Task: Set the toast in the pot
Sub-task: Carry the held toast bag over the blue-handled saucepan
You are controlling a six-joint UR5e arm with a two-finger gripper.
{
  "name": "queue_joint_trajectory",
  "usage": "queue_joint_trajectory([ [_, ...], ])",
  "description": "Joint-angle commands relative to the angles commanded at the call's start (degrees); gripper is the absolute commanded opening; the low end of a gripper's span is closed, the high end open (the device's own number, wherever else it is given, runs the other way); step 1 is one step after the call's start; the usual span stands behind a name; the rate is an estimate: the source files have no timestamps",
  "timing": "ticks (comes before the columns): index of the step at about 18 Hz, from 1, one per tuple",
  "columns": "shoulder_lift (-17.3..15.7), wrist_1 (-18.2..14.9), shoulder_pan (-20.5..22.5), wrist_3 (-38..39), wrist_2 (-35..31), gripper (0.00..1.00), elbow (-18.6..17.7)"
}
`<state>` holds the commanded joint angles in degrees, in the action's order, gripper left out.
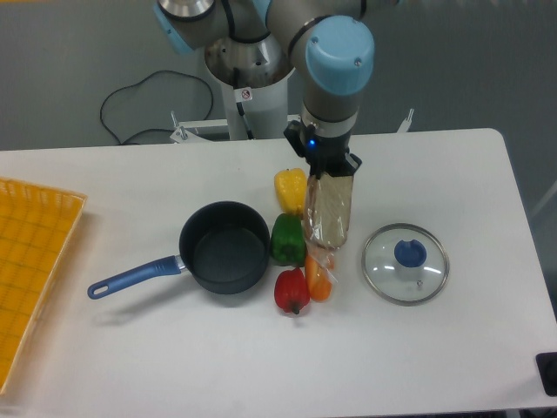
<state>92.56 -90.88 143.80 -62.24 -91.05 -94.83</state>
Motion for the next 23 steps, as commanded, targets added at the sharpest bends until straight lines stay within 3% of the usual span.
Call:
queue_joint_trajectory([
  [4,-2.3,-0.7,-5.5,4.5,-0.4,0.14,-2.9],
  [8,-2.4,-3.6,-10.1,7.3,-0.4,0.14,-3.1],
  [12,-2.4,-3.9,-12.8,9.8,-0.3,0.14,-3.1],
  [23,3.1,-2.7,-15.0,13.7,-0.6,0.15,-2.4],
])
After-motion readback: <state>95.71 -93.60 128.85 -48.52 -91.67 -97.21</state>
